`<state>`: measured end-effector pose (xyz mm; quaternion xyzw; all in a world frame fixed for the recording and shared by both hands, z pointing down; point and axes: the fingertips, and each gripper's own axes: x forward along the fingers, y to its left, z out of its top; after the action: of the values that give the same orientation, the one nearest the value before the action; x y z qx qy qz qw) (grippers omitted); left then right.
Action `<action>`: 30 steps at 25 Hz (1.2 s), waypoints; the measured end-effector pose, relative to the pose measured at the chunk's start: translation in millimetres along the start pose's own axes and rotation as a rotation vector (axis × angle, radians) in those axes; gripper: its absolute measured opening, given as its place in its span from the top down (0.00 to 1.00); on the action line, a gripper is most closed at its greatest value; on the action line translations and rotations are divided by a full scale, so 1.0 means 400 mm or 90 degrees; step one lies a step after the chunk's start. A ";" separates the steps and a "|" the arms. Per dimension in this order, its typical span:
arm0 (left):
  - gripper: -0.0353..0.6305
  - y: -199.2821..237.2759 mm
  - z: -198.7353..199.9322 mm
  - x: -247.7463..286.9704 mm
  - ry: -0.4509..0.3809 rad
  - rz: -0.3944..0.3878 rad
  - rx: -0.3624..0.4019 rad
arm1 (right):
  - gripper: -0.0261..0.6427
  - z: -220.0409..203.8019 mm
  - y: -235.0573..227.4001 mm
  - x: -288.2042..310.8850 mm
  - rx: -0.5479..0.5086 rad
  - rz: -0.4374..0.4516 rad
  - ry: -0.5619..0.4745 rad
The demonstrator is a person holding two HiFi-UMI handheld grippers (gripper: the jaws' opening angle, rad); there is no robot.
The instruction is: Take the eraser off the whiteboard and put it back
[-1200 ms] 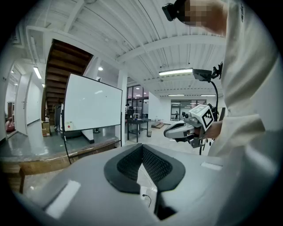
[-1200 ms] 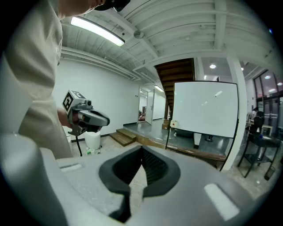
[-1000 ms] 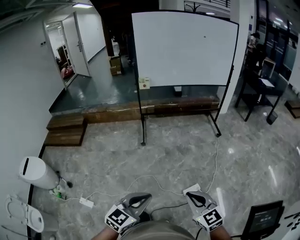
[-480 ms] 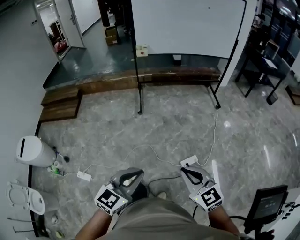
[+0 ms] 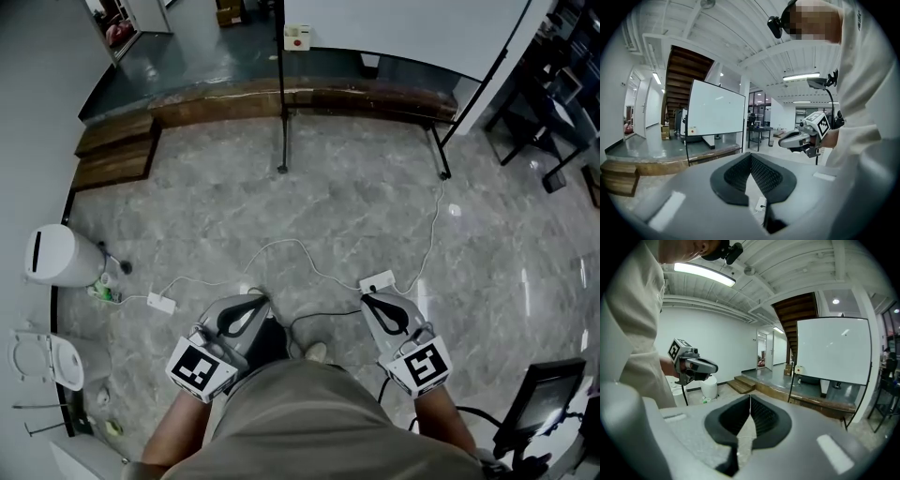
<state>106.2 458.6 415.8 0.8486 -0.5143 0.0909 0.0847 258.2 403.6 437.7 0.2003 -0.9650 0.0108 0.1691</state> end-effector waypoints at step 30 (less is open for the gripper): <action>0.94 0.827 0.051 0.305 -0.011 -0.051 -0.028 | 0.94 0.254 -0.314 0.796 0.004 -0.019 0.056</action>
<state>-130.7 198.2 442.2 0.8670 -0.4828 0.0689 0.1023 -0.3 157.2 441.5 0.2143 -0.9536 0.0203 0.2105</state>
